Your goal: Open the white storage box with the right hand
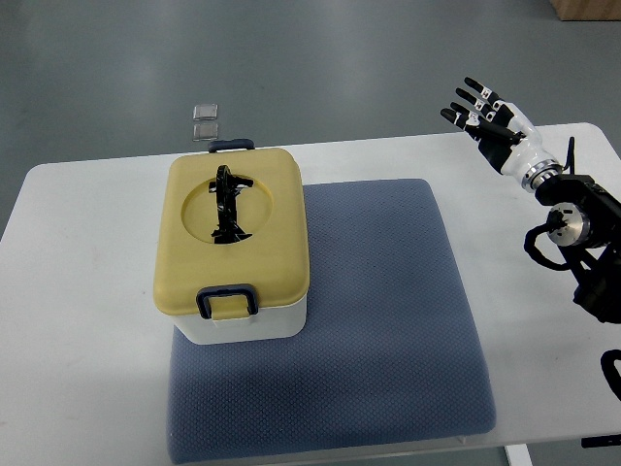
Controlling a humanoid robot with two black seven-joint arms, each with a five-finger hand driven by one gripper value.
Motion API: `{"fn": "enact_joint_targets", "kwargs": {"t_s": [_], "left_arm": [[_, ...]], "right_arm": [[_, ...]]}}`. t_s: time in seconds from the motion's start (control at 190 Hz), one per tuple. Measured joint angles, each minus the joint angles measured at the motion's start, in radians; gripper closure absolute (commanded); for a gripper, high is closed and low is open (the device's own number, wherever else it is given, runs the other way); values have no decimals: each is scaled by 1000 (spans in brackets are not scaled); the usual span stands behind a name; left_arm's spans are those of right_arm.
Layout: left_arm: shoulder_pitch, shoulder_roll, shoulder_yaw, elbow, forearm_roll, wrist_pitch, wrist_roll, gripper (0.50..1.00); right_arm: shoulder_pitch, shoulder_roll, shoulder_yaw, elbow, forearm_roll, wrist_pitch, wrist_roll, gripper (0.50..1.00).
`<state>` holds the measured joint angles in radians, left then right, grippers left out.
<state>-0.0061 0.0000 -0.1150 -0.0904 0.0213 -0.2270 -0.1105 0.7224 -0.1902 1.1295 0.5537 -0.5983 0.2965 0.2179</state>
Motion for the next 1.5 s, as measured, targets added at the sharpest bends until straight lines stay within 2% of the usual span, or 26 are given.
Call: {"fn": "enact_joint_targets", "kwargs": {"t_s": [0.478, 0.568, 0.657, 0.888, 1.099, 1.283, 1.498], "left_arm": [[0, 0, 0, 0, 0, 0, 0, 500], [0, 0, 0, 0, 0, 0, 0, 500], [0, 0, 0, 0, 0, 0, 0, 500], [0, 0, 0, 0, 0, 0, 0, 500], [0, 0, 0, 0, 0, 0, 0, 500], [0, 0, 0, 0, 0, 0, 0, 500], [0, 0, 0, 0, 0, 0, 0, 500]], "right_arm": [[9, -6, -74, 12, -4, 7, 4, 574], [21, -20, -130, 26, -5, 8, 25, 574], [61, -47, -218, 43, -9, 13, 73, 576], [265, -180, -612, 70, -13, 80, 242, 576], [531, -229, -1001, 164, -27, 97, 371, 574], [771, -213, -1275, 241, -106, 98, 393, 576], [941, -120, -1381, 307, -321, 83, 393, 576]]}}
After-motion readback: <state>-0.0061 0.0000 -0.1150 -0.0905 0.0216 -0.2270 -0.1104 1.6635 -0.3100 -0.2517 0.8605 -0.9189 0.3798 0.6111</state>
